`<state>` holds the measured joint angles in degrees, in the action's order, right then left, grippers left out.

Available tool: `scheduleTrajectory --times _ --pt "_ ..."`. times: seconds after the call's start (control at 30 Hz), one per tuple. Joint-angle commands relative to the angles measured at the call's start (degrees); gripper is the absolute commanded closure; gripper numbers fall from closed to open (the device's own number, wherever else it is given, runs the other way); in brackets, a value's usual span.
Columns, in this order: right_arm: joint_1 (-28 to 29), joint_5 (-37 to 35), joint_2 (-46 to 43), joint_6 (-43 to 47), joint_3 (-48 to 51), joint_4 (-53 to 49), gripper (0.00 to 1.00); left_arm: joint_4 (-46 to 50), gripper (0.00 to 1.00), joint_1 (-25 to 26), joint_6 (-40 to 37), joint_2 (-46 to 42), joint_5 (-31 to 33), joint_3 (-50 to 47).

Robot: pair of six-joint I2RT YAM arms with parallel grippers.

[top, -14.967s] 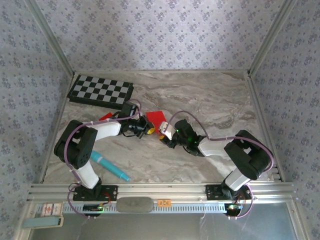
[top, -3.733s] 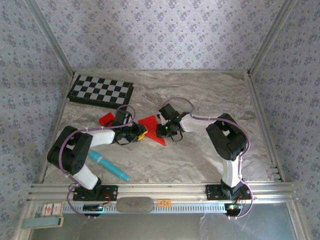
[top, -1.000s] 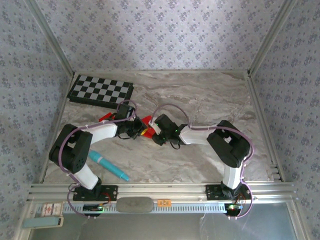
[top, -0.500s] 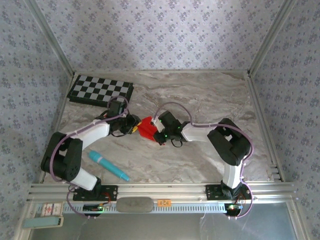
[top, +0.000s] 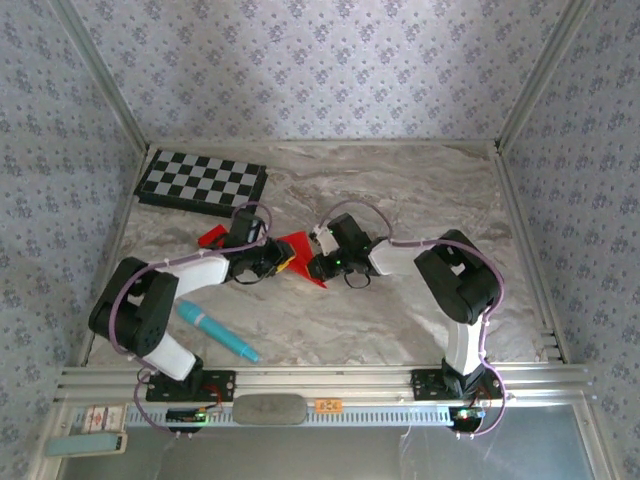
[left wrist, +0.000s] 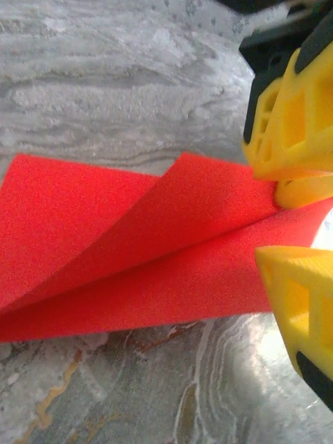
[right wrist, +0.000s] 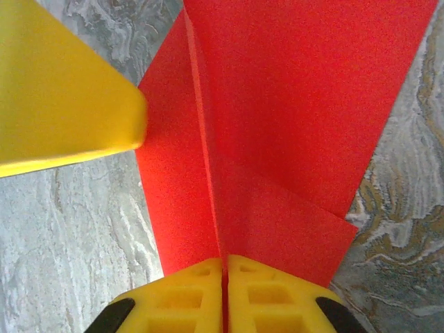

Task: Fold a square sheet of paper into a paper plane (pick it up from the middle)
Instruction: Fourth fold the wing at the center of the table.

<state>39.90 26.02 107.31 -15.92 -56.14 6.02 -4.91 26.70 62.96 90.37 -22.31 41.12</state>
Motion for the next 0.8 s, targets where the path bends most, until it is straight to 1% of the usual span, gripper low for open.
scheduleTrajectory --times 0.0,0.23,0.4,0.63,0.77 --pt "-0.34 1.67 0.67 -1.43 0.58 0.57 0.89 -1.77 0.74 0.24 -1.09 2.51 -1.1 1.32" --pt "-0.53 1.14 0.87 -1.65 0.86 0.58 0.85 -2.38 0.75 0.44 -0.65 4.53 -0.99 0.99" --pt "-0.59 0.18 0.97 -2.08 1.02 0.2 0.82 -1.22 0.73 0.55 -0.38 5.76 -1.03 1.36" --pt "-1.28 1.24 0.71 -3.97 2.62 2.93 0.86 1.68 0.71 0.97 0.1 5.95 -0.07 1.33" --pt "-1.84 3.67 0.62 -5.39 4.42 7.71 0.9 1.39 0.71 0.94 1.1 5.32 0.23 0.49"
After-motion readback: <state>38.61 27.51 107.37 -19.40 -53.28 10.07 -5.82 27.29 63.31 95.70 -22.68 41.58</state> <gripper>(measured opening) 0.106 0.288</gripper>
